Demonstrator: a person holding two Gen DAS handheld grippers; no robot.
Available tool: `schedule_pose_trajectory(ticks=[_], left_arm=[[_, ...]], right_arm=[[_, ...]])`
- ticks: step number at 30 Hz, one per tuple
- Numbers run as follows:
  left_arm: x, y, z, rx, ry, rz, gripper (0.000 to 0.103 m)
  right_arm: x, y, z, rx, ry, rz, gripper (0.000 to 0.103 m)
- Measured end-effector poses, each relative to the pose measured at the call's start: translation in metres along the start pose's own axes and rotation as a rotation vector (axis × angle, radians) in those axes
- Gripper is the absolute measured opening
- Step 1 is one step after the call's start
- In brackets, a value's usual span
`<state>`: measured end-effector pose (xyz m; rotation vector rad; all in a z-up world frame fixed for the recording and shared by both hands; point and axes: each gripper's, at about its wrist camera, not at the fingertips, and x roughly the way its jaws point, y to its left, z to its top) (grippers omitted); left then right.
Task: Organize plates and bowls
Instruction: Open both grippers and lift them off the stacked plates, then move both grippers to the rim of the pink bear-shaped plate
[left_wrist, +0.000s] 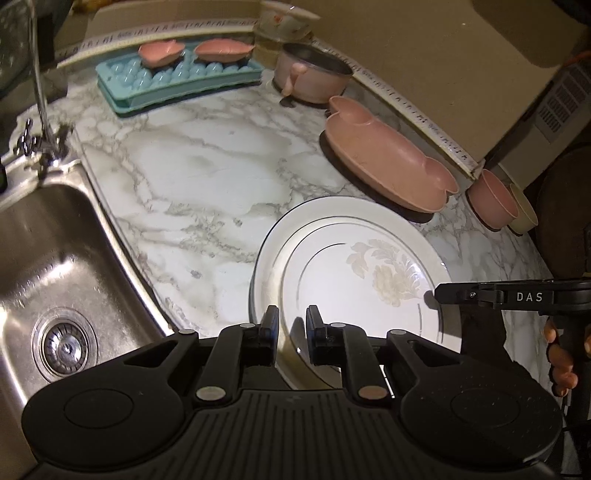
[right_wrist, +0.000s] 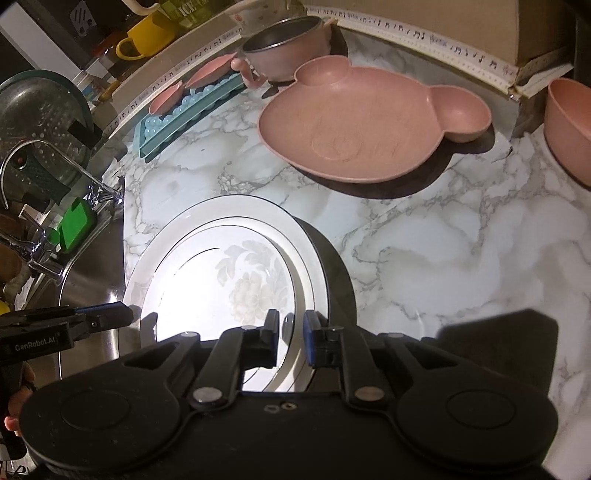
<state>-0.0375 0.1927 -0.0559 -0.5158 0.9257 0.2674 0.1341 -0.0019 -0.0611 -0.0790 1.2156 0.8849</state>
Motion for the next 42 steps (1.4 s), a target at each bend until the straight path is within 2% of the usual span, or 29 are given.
schedule_pose_trajectory(ticks=[9,18,21,23,25,28,29,34,42], left_arm=[[-0.018,-0.041,0.008,0.118,-0.074,-0.033,0.015],[-0.02,-0.079,0.015,0.189,-0.104,-0.078,0.016],[-0.017,-0.091,0.018,0.214,-0.109,-0.092,0.016],[-0.015,-0.099,0.02,0.227,-0.112,-0.095,0.024],[-0.012,-0.106,0.022,0.241,-0.12,-0.094,0.032],[-0.01,-0.115,0.026,0.258,-0.144,-0.083,0.058],[-0.009,-0.117,0.028,0.26,-0.155,-0.078,0.061],[-0.002,-0.127,0.041,0.28,-0.182,-0.07,0.061],[0.016,-0.133,0.065,0.312,-0.225,-0.029,0.074]], right_arm=[[-0.039,0.013,-0.012,-0.057,-0.101,-0.029,0.022],[-0.086,0.009,-0.025,-0.06,-0.243,-0.094,0.034],[-0.097,0.003,-0.029,-0.046,-0.281,-0.113,0.041],[-0.103,0.0,-0.031,-0.035,-0.302,-0.126,0.048],[-0.108,-0.004,-0.034,-0.025,-0.321,-0.14,0.049],[-0.113,-0.009,-0.034,-0.009,-0.349,-0.162,0.06],[-0.114,-0.01,-0.034,-0.005,-0.359,-0.17,0.062],[-0.119,-0.015,-0.029,0.014,-0.395,-0.204,0.07],[-0.115,-0.023,-0.014,0.043,-0.432,-0.244,0.086]])
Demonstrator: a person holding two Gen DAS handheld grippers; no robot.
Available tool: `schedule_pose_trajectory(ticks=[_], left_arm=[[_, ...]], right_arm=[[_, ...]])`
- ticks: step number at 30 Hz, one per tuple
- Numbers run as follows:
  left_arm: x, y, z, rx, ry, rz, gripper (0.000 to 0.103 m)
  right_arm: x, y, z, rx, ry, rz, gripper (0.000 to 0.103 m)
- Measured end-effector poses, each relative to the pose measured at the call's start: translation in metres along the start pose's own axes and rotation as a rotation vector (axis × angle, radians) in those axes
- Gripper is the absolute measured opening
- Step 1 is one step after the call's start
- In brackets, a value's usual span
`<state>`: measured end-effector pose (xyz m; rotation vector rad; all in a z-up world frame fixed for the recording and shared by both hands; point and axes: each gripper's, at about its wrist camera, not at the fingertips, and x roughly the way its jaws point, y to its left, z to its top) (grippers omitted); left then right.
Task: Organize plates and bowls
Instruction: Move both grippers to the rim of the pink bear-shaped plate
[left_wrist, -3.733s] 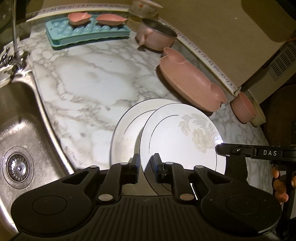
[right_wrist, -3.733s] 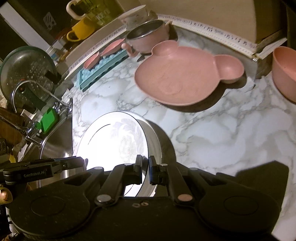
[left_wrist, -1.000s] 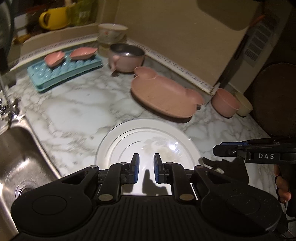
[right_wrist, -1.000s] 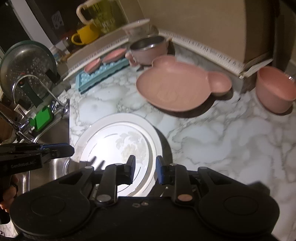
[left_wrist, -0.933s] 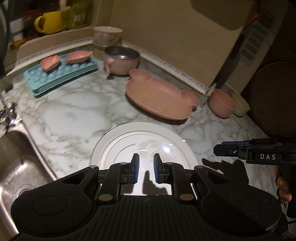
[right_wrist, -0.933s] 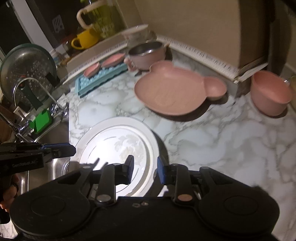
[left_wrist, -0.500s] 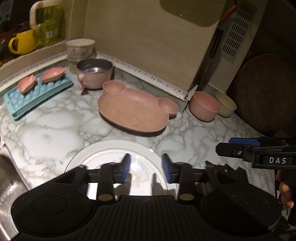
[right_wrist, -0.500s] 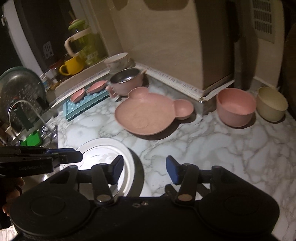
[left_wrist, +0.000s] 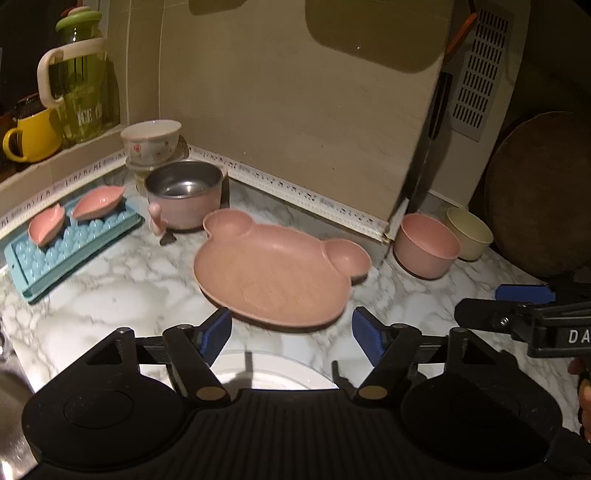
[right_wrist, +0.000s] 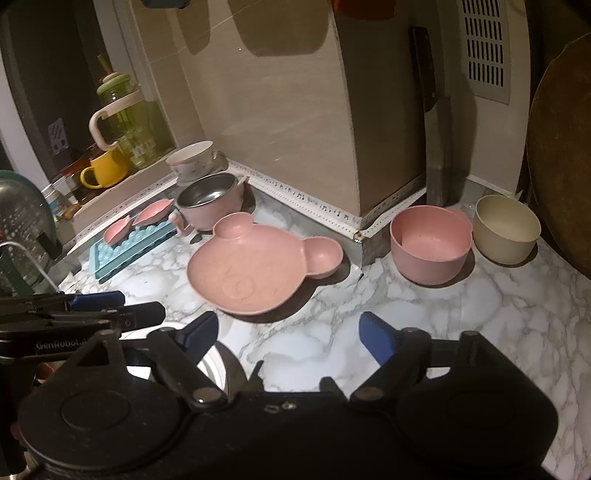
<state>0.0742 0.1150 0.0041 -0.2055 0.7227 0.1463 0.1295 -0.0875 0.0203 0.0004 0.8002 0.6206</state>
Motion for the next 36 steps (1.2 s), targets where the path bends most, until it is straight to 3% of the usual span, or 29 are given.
schedule_pose_trajectory(ticks=[3,5,8,19,27,36], left_arm=[[0.008,0.003,0.006,-0.003,0.0,0.006,0.078],[0.014,0.005,0.008,-0.008,0.004,0.003,0.078],[0.024,0.01,0.011,-0.017,0.01,0.004,0.078],[0.083,0.051,0.037,-0.048,0.047,0.085,0.079],[0.132,0.075,0.056,-0.066,0.107,0.145,0.079],[0.168,0.087,0.062,-0.076,0.166,0.173,0.079]], right_arm=[[0.007,0.0,0.004,0.012,-0.007,-0.005,0.088],[0.012,0.0,0.005,0.021,-0.021,-0.012,0.097],[0.018,-0.001,0.007,0.033,-0.043,-0.022,0.101],[0.072,-0.011,0.021,0.116,0.02,-0.072,0.102],[0.119,-0.016,0.026,0.156,0.111,-0.105,0.096],[0.155,-0.012,0.029,0.184,0.195,-0.107,0.08]])
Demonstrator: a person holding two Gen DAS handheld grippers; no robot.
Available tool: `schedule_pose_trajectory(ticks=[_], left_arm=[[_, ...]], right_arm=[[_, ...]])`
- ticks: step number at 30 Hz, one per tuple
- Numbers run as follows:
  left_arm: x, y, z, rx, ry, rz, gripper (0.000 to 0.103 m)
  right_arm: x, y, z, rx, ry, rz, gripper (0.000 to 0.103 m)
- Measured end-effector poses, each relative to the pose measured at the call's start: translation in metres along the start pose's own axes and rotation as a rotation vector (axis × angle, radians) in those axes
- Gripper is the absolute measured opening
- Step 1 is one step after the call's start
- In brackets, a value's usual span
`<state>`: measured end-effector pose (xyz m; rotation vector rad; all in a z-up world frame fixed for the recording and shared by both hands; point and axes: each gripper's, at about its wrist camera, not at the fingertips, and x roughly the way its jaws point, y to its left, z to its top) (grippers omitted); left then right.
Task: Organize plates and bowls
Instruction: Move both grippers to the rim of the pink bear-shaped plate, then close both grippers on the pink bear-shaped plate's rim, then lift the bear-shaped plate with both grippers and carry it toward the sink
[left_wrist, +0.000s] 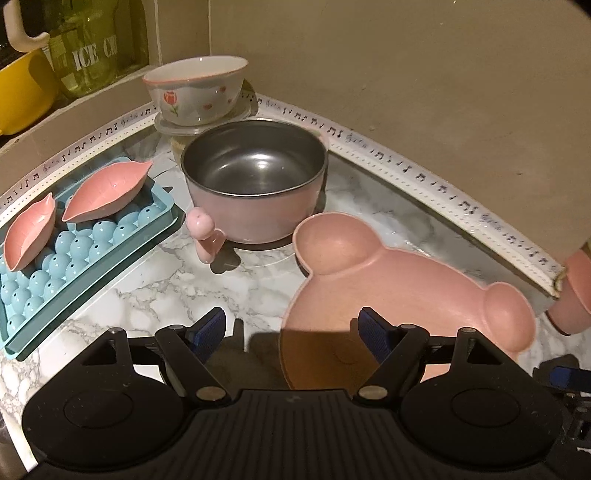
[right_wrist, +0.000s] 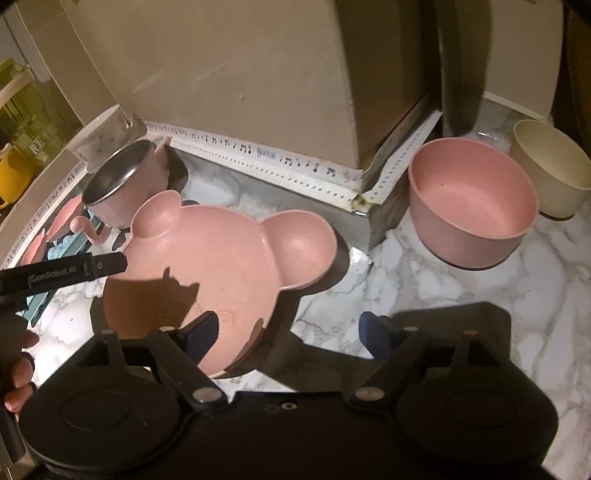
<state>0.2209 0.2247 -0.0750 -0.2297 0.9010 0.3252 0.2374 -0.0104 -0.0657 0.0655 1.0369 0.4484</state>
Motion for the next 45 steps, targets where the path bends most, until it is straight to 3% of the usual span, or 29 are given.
schedule_pose_trajectory(ticks=[4,7,14,16,18,20,23,28,33,45], left_arm=[[0.011,0.001,0.003,0.001,0.009,-0.001,0.078],[0.015,0.001,0.004,0.012,0.002,-0.002,0.078],[0.025,-0.001,0.004,-0.003,0.023,-0.025,0.057],[0.025,-0.002,0.003,-0.006,0.029,-0.035,0.049],[0.025,-0.002,0.003,-0.007,0.037,-0.035,0.048],[0.025,0.0,0.003,-0.021,0.044,-0.038,0.037],[0.024,0.003,0.003,-0.044,0.057,-0.052,0.031],[0.019,0.003,0.0,-0.034,0.066,-0.056,0.021],[0.009,0.005,-0.006,-0.031,0.076,-0.077,0.018],[-0.038,0.004,-0.029,0.011,0.076,-0.1,0.018]], right_arm=[[0.01,0.0,0.001,0.009,0.033,0.01,0.07],[0.018,0.0,0.0,0.02,0.063,0.017,0.056],[0.028,0.004,0.002,0.051,0.097,0.041,0.04],[0.029,0.004,0.003,0.058,0.097,0.045,0.038],[0.029,0.004,0.004,0.063,0.097,0.048,0.036],[0.029,0.004,0.004,0.068,0.099,0.049,0.033],[0.031,0.004,0.005,0.079,0.104,0.06,0.019],[0.029,0.004,0.005,0.07,0.104,0.079,0.01],[0.026,0.005,0.004,0.038,0.103,0.06,0.01],[-0.009,-0.003,-0.008,-0.045,0.094,0.112,0.011]])
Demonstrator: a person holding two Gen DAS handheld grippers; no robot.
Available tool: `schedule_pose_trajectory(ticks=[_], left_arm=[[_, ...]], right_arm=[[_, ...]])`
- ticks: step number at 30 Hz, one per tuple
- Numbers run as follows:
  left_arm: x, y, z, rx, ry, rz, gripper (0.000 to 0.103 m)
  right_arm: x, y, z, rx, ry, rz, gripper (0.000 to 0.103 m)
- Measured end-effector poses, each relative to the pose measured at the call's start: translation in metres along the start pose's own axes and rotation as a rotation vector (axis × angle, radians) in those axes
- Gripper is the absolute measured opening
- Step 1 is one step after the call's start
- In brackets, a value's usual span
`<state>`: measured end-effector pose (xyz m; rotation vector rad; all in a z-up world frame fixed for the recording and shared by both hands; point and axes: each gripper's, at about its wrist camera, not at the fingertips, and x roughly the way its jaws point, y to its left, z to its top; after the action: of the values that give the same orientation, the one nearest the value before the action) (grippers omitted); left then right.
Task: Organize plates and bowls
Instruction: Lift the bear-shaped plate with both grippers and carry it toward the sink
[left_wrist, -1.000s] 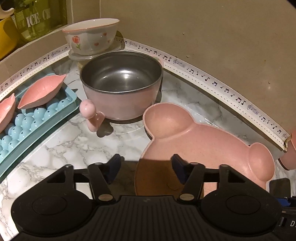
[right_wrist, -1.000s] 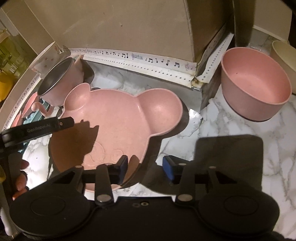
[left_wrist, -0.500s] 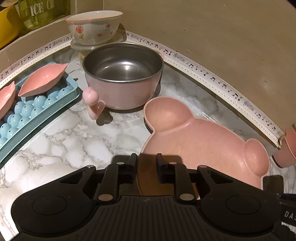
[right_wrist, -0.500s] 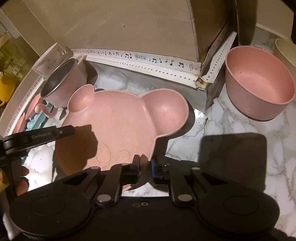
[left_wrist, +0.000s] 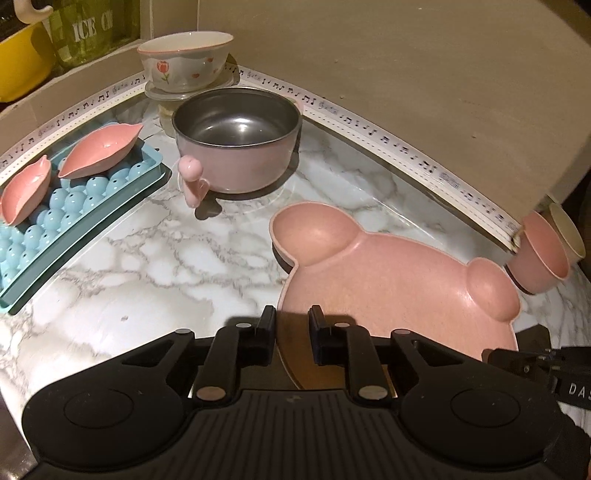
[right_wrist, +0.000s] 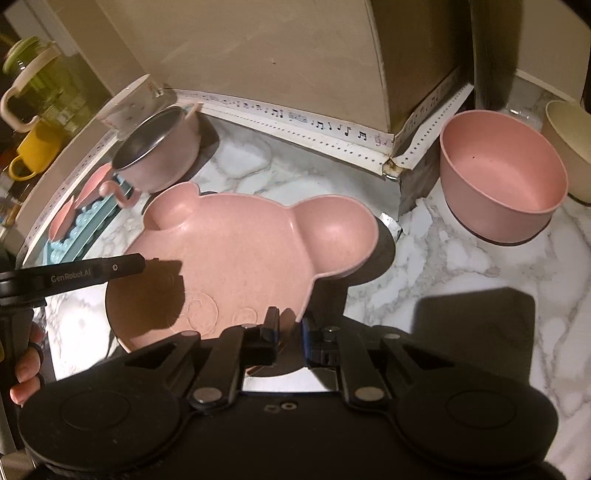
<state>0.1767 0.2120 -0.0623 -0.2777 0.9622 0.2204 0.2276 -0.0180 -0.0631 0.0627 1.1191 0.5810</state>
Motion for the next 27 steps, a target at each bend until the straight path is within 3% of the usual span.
schedule_pose_trajectory(ticks=[20,27], left_arm=[[-0.094,0.014,-0.064,-0.007,-0.038,0.054,0.018],[-0.108,0.028,-0.089,-0.038,-0.004,0.071,0.018]], right_arm=[[-0.055,0.029,-0.045,-0.129,-0.015,0.074,0.011],[-0.058,0.046,-0.064,-0.177,0.009,0.098,0.011]])
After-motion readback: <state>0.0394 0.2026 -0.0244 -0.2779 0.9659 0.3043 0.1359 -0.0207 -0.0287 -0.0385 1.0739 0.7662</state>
